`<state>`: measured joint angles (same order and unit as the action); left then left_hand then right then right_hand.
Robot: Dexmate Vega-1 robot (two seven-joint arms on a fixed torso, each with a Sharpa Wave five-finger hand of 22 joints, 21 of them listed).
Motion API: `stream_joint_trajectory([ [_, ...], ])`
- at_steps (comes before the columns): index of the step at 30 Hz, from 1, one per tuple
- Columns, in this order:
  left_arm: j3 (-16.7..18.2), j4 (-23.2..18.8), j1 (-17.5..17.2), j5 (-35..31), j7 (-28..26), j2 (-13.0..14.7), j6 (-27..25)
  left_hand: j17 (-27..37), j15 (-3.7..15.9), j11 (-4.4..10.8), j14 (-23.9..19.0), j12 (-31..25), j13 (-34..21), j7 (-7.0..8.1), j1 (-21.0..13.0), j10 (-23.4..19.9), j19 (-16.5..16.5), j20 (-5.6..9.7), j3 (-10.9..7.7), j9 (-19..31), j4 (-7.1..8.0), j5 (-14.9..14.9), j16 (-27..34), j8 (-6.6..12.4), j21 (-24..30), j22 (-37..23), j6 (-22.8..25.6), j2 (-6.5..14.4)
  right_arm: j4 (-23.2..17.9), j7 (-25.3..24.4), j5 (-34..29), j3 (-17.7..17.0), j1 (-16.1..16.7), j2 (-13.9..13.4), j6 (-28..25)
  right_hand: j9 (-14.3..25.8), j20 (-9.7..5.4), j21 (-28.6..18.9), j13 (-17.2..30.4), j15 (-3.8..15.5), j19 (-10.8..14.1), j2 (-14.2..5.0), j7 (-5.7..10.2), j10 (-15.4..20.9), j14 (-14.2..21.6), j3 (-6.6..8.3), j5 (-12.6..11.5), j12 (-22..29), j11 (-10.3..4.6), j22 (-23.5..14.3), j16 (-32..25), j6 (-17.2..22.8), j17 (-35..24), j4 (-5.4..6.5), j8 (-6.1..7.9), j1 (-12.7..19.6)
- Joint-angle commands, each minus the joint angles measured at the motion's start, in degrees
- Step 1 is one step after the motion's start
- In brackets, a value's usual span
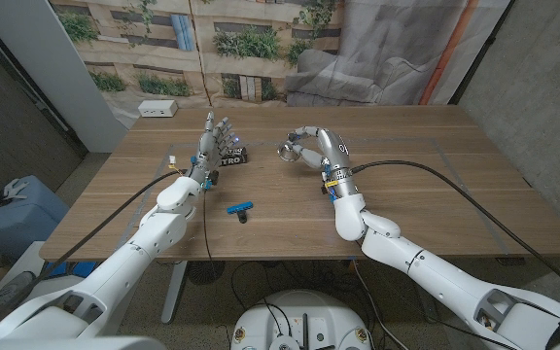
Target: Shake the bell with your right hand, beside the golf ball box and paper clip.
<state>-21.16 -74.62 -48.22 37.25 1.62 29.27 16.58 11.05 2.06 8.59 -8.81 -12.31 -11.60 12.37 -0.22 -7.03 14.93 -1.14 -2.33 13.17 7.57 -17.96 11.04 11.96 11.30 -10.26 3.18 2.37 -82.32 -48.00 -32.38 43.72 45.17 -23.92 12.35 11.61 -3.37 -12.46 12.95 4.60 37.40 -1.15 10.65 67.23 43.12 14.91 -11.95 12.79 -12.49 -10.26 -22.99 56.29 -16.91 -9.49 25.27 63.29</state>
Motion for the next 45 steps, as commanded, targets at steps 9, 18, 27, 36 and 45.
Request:
stream_joint_trajectory([
  [9,0.0,0.0,0.0,0.0,0.0,0.0,0.0,0.3,5.61,0.32,-0.5,-0.3,-0.3,0.35,0.1,-0.2,0.4,-0.05,0.0,0.3,0.39,-0.4,0.3,0.33,0.4,-0.3,0.0,0.7,-6.2,10.8,10.6,-3.1,2.8,-0.5,-4.2,0.2,-6.68,0.1,0.3,8.41,0.0,-0.03,-0.24,-0.1,0.4,-1.02,0.2,0.0,0.1,-0.1,-0.5,-0.3,-0.3,0.66,-0.1,0.1],
  [18,0.0,0.0,0.0,0.0,0.0,0.0,0.0,0.3,5.63,0.42,-0.5,-0.3,-0.3,0.35,0.1,-0.2,0.5,-0.06,0.01,0.3,0.39,-0.4,0.3,0.33,0.4,-0.3,0.0,0.7,-8.8,16.2,16.6,-4.9,4.0,-1.0,-5.3,0.2,-6.58,0.1,0.3,8.23,0.1,-0.17,-0.69,-0.3,0.2,-1.75,0.3,-0.1,0.18,-0.1,-0.5,-0.2,-0.3,1.32,-0.08,-1.0],
  [27,0.0,0.0,0.0,0.0,0.0,0.0,0.0,0.3,5.64,0.35,-0.5,-0.3,-0.3,0.35,0.1,-0.2,0.4,-0.03,0.01,0.3,0.38,-0.4,0.3,0.34,0.4,-0.3,0.0,0.7,-12.5,22.0,22.7,-6.7,4.9,-1.9,-9.1,0.2,-6.49,0.0,0.4,8.08,0.2,-0.41,-1.19,0.2,0.3,-2.35,0.4,0.1,0.23,-0.1,-0.4,0.0,-0.2,1.96,0.01,-2.2],
  [36,0.0,0.0,0.0,0.0,0.0,0.0,0.0,0.3,5.63,0.42,-0.5,-0.3,-0.3,0.35,0.1,-0.2,0.4,-0.07,0.01,0.3,0.39,-0.4,0.3,0.34,0.4,-0.3,0.0,0.7,-16.6,27.2,27.4,-7.9,5.2,-3.8,-13.7,0.2,-6.45,0.0,0.5,8.16,0.4,-0.68,-1.49,0.5,0.5,-2.66,0.5,0.3,0.28,-0.1,-0.4,0.2,-0.2,2.24,0.06,-2.8],
  [45,0.0,0.0,0.0,0.0,0.0,0.0,0.0,0.3,5.61,0.48,-0.5,-0.3,-0.3,0.35,0.1,-0.1,0.4,-0.06,0.01,0.3,0.39,-0.4,0.3,0.33,0.4,-0.3,0.0,0.7,-20.5,31.5,31.4,-8.3,5.0,-5.8,-19.9,0.2,-6.37,0.0,0.7,7.84,0.4,-0.97,-1.89,0.8,0.7,-3.04,0.6,0.4,0.38,-0.1,-0.2,0.3,0.0,2.77,0.09,-4.0],
])
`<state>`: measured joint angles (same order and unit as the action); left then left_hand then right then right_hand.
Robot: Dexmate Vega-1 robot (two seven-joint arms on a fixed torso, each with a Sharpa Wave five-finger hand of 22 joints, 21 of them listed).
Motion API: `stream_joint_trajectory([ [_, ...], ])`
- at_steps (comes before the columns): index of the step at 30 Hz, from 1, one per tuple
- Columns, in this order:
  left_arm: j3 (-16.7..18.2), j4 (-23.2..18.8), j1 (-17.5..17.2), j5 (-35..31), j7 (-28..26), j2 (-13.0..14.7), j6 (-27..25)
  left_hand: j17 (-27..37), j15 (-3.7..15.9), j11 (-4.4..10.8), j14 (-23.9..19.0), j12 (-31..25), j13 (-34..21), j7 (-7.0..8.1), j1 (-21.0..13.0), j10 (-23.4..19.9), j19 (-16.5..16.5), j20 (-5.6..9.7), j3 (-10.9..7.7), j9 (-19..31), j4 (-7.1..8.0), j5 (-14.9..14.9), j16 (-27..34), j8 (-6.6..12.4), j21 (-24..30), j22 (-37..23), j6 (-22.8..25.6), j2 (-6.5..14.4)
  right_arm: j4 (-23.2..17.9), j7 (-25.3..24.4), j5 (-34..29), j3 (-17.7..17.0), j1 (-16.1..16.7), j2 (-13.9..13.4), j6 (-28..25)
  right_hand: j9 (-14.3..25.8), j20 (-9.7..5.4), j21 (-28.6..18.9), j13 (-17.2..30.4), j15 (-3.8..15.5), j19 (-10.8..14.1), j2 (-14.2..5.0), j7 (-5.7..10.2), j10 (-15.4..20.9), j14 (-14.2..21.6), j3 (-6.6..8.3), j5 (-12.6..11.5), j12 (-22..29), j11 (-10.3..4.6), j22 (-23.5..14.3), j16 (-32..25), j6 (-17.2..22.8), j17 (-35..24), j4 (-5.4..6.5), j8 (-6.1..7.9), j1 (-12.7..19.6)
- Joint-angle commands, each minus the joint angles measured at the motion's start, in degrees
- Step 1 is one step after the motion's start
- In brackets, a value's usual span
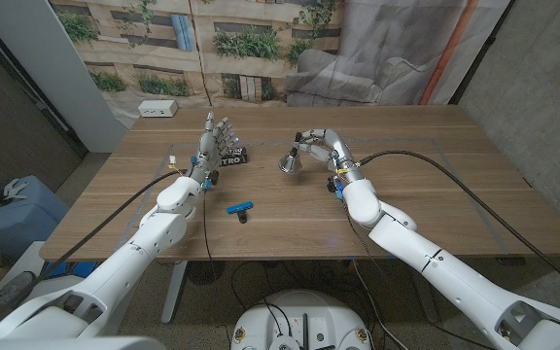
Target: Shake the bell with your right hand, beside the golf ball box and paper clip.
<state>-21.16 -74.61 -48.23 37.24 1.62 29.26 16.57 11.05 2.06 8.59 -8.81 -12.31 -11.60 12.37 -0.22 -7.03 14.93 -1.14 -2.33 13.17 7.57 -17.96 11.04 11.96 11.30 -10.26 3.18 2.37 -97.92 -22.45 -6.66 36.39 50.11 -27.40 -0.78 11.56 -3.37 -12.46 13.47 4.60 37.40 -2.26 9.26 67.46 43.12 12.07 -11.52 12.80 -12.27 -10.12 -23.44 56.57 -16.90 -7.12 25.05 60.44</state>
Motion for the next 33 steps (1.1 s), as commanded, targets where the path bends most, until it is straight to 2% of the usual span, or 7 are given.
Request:
stream_joint_trajectory([
  [1,0.0,0.0,0.0,0.0,0.0,0.0,0.0,0.3,5.6,0.53,-0.5,-0.3,-0.3,0.35,0.1,-0.1,0.4,-0.08,0.01,0.3,0.39,-0.4,0.3,0.33,0.4,-0.3,0.0,0.7,-5.2,6.3,6.3,-1.0,0.0,-2.4,-7.3,0.2,-6.34,0.0,0.1,7.85,0.4,0.1,-0.57,0.6,0.7,-0.25,0.2,0.4,0.19,-0.2,0.3,0.0,0.1,0.49,0.26,-1.3],
  [9,0.0,0.0,0.0,0.0,0.0,0.0,0.0,0.3,5.62,0.4,-0.5,-0.3,-0.3,0.36,0.1,-0.2,0.4,-0.08,0.01,0.3,0.39,-0.4,0.3,0.33,0.4,-0.3,0.0,0.7,-6.9,9.0,10.1,-1.3,-0.3,-3.7,-9.6,0.2,-6.28,0.0,0.2,7.95,0.4,-0.02,-0.81,0.6,0.8,-0.45,0.2,0.4,0.23,-0.2,0.5,0.1,0.1,0.68,0.25,-1.9],
  [14,0.0,0.0,0.0,0.0,0.0,0.0,0.0,0.3,5.64,0.31,-0.5,-0.3,-0.3,0.35,0.1,-0.2,0.4,-0.1,0.0,0.3,0.39,-0.4,0.3,0.33,0.4,-0.3,0.0,0.7,-8.8,11.3,13.5,-1.6,-1.0,-4.6,-13.6,0.1,-6.16,0.1,0.3,8.18,0.3,-0.22,-0.97,0.8,1.0,-0.41,0.1,0.6,0.21,-0.2,0.4,0.3,0.1,0.59,0.32,-1.9],
  [33,0.0,-0.1,0.0,0.0,0.0,0.0,0.0,0.3,5.68,0.44,-0.5,-0.3,-0.3,0.35,0.1,-0.2,0.4,-0.04,0.0,0.3,0.38,-0.4,0.3,0.32,0.4,-0.3,0.0,0.7,-11.2,14.5,22.9,-2.2,-3.1,-7.3,-20.5,0.0,-5.75,0.4,0.6,8.03,-0.3,-0.93,-1.33,1.2,1.2,-0.4,0.2,0.7,0.24,-0.1,0.7,0.6,0.1,0.72,0.28,-2.5],
])
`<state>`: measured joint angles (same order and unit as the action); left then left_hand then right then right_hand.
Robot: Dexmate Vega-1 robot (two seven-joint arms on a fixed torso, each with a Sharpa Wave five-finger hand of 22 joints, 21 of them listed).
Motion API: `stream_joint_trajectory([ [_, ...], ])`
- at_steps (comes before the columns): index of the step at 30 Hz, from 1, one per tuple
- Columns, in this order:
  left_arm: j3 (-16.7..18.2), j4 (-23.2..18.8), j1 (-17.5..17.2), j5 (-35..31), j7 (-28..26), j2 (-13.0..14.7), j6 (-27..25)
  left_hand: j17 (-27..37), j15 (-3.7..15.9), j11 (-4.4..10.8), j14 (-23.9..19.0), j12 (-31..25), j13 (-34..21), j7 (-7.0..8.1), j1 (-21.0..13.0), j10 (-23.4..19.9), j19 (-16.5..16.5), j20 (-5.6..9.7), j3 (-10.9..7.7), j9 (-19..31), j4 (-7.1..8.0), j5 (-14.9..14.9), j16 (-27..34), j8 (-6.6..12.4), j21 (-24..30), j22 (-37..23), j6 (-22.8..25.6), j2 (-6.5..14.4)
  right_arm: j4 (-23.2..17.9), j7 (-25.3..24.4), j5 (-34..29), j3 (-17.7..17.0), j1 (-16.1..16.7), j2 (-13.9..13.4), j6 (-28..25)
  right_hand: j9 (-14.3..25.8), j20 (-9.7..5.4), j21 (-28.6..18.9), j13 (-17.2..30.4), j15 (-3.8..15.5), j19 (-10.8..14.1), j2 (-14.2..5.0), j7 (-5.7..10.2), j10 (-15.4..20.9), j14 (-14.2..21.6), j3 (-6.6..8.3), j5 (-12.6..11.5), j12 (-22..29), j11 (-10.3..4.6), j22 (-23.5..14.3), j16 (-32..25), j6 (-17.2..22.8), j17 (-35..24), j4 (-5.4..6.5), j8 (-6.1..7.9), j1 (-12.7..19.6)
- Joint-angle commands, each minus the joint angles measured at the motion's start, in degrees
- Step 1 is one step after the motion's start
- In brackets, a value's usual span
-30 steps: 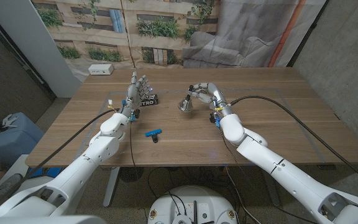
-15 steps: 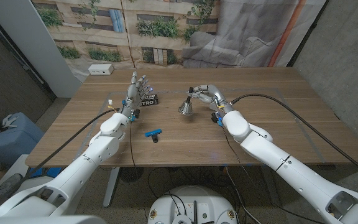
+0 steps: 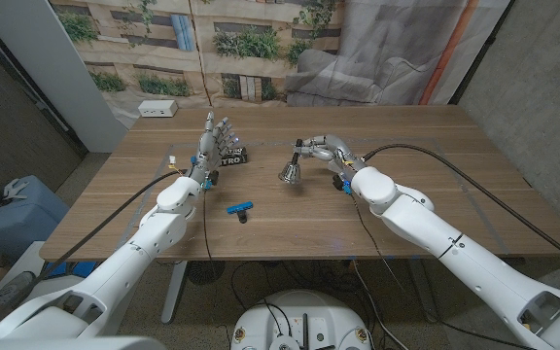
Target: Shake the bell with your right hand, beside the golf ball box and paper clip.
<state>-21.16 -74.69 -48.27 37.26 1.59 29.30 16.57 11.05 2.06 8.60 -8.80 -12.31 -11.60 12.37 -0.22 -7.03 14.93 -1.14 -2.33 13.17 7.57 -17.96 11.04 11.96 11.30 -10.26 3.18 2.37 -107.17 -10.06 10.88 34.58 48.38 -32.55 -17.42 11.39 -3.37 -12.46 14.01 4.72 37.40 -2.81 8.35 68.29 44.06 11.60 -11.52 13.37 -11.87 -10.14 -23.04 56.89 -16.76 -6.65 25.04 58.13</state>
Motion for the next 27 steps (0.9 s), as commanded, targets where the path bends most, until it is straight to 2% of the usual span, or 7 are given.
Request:
stream_joint_trajectory([
  [1,0.0,0.0,0.0,0.0,0.0,0.0,0.0,0.3,5.67,0.44,-0.5,-0.3,-0.3,0.35,0.1,-0.2,0.4,-0.08,0.0,0.3,0.38,-0.4,0.3,0.32,0.4,-0.3,0.0,0.7,-1.9,2.0,5.6,-0.4,-1.4,-2.2,-3.8,0.2,-5.75,0.4,0.0,7.89,-0.4,-0.38,-0.4,0.3,0.3,0.05,0.2,0.1,-0.16,-0.1,0.3,0.3,0.0,0.26,0.3,-0.2],
  [9,0.0,0.0,0.0,0.0,0.0,0.0,0.0,0.3,5.61,0.31,-0.5,-0.3,-0.3,0.35,0.1,-0.1,0.4,-0.07,0.0,0.3,0.38,-0.4,0.3,0.32,0.4,-0.3,0.0,0.7,-1.7,-0.4,3.2,0.8,-1.1,-3.0,-0.7,0.2,-5.71,0.4,0.1,8.13,-0.4,-0.49,-0.37,0.3,0.3,0.11,0.2,0.1,-0.17,-0.1,0.3,0.4,-0.1,-0.1,0.24,0.1],
  [15,0.0,0.0,0.0,0.0,0.0,0.0,0.0,0.3,5.62,0.31,-0.5,-0.3,-0.3,0.35,0.1,-0.2,0.4,-0.07,0.0,0.3,0.38,-0.4,0.3,0.32,0.4,-0.3,0.0,0.7,-0.5,-2.1,-0.9,2.1,-0.8,-3.2,4.2,0.2,-5.68,0.4,0.1,8.22,-0.4,-0.38,-0.13,0.2,0.3,0.15,0.2,0.0,-0.2,-0.1,0.2,0.4,-0.3,-0.61,0.18,0.6],
  [27,0.0,0.1,0.1,0.0,0.0,0.0,0.0,0.3,5.64,0.37,-0.5,-0.3,-0.3,0.35,0.1,-0.2,0.4,-0.1,0.0,0.3,0.38,-0.4,0.3,0.32,0.4,-0.3,0.0,0.7,3.1,-8.0,-11.3,4.0,0.2,-1.6,12.9,0.2,-6.19,0.3,0.0,8.24,-0.3,-0.43,0.25,-0.2,0.1,0.28,0.1,-0.2,-0.24,-0.1,0.3,-0.2,-0.4,-1.3,-0.11,1.5],
])
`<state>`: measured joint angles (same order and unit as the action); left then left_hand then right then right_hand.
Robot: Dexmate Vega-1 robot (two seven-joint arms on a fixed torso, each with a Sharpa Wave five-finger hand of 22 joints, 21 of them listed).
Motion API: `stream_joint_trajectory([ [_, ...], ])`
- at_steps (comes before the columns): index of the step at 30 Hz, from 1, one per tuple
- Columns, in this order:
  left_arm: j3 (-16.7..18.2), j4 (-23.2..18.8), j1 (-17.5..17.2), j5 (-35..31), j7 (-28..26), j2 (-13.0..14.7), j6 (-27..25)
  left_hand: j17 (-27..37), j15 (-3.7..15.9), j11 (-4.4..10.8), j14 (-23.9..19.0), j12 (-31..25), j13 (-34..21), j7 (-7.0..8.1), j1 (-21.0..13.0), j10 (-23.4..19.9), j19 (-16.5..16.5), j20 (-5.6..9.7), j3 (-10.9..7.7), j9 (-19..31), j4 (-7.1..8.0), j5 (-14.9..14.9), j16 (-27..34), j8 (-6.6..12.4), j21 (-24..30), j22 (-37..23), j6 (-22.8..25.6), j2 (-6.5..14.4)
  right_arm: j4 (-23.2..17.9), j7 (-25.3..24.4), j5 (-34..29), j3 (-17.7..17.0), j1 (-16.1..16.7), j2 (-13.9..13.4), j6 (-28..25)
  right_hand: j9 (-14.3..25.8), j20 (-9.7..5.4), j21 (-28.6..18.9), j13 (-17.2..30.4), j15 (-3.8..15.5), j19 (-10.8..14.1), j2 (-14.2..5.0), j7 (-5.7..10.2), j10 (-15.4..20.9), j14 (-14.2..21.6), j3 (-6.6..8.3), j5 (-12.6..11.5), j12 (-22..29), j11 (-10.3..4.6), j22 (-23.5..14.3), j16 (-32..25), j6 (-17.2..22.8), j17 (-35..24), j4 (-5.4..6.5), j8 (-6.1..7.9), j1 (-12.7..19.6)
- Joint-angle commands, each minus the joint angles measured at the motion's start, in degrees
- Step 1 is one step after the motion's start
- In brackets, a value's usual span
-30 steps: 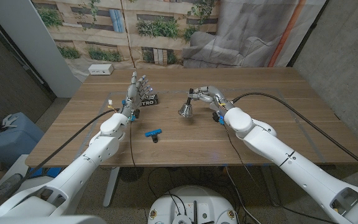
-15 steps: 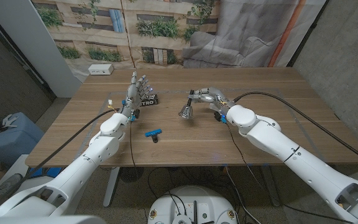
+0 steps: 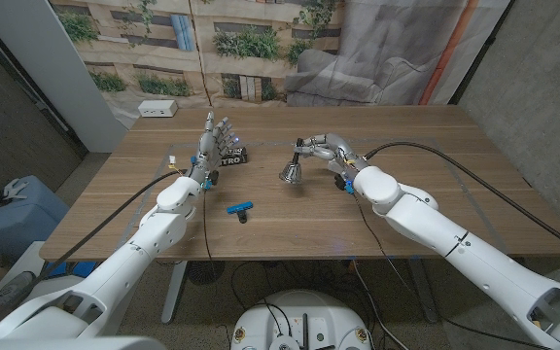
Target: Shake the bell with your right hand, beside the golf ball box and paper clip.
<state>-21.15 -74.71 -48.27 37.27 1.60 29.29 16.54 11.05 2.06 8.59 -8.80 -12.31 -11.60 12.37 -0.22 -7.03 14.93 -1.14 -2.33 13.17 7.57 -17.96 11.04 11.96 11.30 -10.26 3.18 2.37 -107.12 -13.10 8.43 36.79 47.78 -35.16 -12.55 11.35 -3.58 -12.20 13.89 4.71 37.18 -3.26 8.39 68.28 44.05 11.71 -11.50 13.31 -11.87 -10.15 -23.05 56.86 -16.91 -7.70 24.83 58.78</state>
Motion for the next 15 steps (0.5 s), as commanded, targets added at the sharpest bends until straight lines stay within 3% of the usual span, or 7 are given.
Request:
stream_joint_trajectory([
  [1,0.0,0.1,0.1,0.0,0.0,0.0,0.0,0.3,5.66,0.35,-0.5,-0.3,-0.3,0.35,0.1,-0.2,0.4,-0.11,0.0,0.3,0.38,-0.4,0.3,0.32,0.4,-0.3,0.0,0.7,3.6,-5.5,-9.8,2.0,0.9,1.2,9.2,0.2,-6.08,0.1,0.2,8.25,0.0,-0.08,0.2,-0.2,0.2,0.19,0.1,-0.2,-0.24,-0.1,0.2,-0.1,-0.3,-0.27,0.09,0.9],
  [7,0.0,0.1,0.0,0.0,0.0,0.0,0.0,0.3,5.64,0.38,-0.5,-0.3,-0.3,0.35,0.1,-0.2,0.4,-0.09,0.0,0.3,0.39,-0.4,0.3,0.32,0.4,-0.3,0.0,0.7,5.0,-8.1,-16.1,2.8,1.3,1.7,11.9,0.2,-6.5,0.0,0.2,8.32,0.2,-0.33,0.1,-0.2,0.3,0.28,0.1,-0.2,-0.26,-0.1,0.3,-0.1,-0.3,-0.36,0.08,1.1],
  [15,0.0,0.1,0.0,0.0,0.0,0.0,0.0,0.3,5.67,0.38,-0.5,-0.3,-0.3,0.35,0.1,-0.2,0.4,-0.12,0.0,0.3,0.39,-0.4,0.3,0.32,0.4,-0.3,0.0,0.7,8.1,-15.7,-26.1,3.5,2.0,3.5,16.6,0.3,-6.61,0.0,0.2,8.37,0.2,-0.25,0.37,-0.2,0.3,0.22,0.1,-0.2,-0.27,-0.1,0.3,0.1,-0.3,-0.64,0.16,1.4],
])
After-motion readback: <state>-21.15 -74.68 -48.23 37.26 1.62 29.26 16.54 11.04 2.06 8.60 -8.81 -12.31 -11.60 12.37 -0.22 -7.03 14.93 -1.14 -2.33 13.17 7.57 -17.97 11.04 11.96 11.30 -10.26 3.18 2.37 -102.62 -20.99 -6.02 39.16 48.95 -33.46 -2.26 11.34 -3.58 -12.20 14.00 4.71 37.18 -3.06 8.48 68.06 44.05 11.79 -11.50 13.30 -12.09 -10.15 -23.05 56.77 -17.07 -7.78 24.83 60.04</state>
